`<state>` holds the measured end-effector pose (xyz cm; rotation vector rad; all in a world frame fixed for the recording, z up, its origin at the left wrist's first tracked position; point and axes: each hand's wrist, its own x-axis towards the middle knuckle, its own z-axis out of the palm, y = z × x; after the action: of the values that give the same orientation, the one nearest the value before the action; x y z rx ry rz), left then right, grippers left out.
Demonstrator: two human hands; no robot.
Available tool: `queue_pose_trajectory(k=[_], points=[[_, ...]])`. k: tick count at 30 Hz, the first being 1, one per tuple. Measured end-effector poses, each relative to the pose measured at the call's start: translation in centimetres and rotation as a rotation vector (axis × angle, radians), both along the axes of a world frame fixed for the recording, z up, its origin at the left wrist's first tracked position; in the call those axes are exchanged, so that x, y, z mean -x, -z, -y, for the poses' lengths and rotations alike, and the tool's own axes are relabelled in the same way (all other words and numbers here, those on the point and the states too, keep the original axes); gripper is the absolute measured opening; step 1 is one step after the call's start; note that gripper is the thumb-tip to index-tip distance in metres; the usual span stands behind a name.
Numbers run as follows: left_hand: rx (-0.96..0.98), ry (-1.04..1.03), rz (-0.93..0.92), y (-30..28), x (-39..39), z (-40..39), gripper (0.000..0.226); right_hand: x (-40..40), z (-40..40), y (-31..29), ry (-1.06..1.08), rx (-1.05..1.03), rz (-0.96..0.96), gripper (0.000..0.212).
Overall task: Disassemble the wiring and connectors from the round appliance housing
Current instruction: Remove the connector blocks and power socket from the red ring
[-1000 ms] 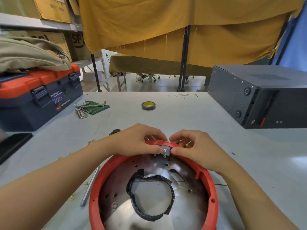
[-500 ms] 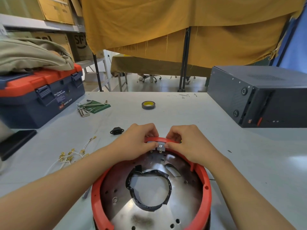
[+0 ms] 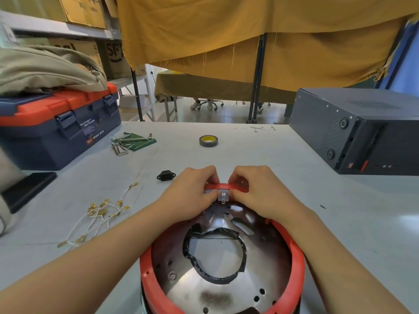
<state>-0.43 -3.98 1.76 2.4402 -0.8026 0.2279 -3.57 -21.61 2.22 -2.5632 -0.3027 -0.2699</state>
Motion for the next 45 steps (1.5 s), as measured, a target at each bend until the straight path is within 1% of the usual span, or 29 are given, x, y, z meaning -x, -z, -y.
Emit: queue_pose_trajectory(k=[5,12,20,24,27,31,34,40,45], points=[[0.03,0.008,0.002,0.2,-0.2,0.0,0.007,-0.1,0.1,0.1,-0.013,0.02,0.034,0.008],[0.029,0.007,0.019,0.2,-0.4,0.2,0.007,-0.5,0.1,0.3,-0.004,0.088,0.04,0.019],[-0.005,0.008,0.018,0.3,-0.4,0.4,0.013,-0.6,-0.1,0.1,-0.019,0.152,0.021,0.023],[-0.015,0.022,0.021,0.2,-0.2,0.5,0.011,-0.5,-0.1,0.1,-0.042,0.14,0.0,0.02],[-0.018,0.032,-0.011,0.2,0.0,0.6,0.013,-0.5,-0.1,0.2,-0.039,0.161,-0.042,0.023],[-0.082,0.018,-0.009,0.2,0.1,0.7,0.021,-0.6,-0.1,0.4,-0.02,0.275,-0.053,0.024],[-0.082,-0.002,-0.005,0.3,-0.1,0.7,0.021,-0.7,-0.2,0.5,-0.018,0.329,-0.037,0.025],[-0.09,-0.029,-0.011,0.4,-0.3,0.7,0.023,-0.9,0.0,0.6,-0.018,0.342,-0.024,0.023],[-0.091,-0.001,0.001,0.3,-0.2,0.7,0.022,-1.1,-0.1,0.5,-0.011,0.338,-0.05,0.021]])
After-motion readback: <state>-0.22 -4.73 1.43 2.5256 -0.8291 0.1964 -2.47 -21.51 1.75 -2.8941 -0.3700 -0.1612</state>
